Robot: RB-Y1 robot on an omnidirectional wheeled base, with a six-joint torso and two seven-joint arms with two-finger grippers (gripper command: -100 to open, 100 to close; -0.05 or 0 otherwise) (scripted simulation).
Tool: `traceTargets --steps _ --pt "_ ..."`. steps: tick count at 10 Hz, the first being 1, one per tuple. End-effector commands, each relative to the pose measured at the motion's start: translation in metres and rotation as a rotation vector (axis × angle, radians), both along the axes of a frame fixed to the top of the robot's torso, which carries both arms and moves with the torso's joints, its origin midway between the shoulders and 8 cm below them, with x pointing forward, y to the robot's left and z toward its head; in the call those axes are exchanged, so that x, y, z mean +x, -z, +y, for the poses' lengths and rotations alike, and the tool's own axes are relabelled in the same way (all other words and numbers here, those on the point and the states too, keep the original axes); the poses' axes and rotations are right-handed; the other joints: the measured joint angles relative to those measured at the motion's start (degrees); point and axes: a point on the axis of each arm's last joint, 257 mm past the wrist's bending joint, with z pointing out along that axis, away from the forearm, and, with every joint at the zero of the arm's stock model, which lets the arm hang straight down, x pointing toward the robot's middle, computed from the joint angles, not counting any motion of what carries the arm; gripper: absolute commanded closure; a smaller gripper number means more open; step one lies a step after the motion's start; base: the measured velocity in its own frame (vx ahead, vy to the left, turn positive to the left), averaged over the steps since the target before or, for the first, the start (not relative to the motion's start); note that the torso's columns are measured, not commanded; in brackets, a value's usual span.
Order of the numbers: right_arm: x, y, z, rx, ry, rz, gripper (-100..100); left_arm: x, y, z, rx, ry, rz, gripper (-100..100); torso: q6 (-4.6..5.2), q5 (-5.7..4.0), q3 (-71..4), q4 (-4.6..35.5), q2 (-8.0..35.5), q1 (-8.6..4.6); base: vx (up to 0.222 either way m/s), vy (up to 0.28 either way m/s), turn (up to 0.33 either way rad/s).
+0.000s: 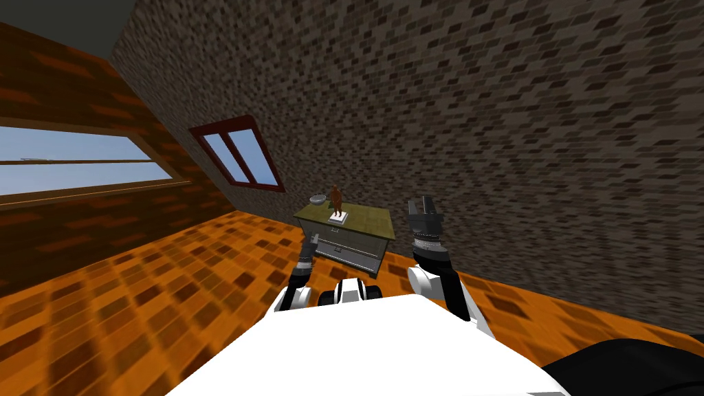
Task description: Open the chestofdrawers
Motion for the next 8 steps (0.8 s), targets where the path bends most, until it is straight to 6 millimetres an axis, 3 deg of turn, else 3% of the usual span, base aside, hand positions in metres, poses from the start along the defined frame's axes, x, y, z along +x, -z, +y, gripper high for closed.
traceTargets --steps 1,8 --pt "0.000 0.000 0.000 0.000 0.000 0.000 0 -0.001 0.016 -0.003 0.007 0.005 0.015 -100 -0.02 0.00 0.02 0.01 0.05 0.02 0.055 0.016 -0.075" --pt "0.000 0.000 0.000 0.000 0.000 0.000 0 -0.008 0.065 -0.008 0.023 0.012 0.089 -100 0.00 0.01 0.02 0.01 0.03 0.05 0.059 0.006 -0.049"
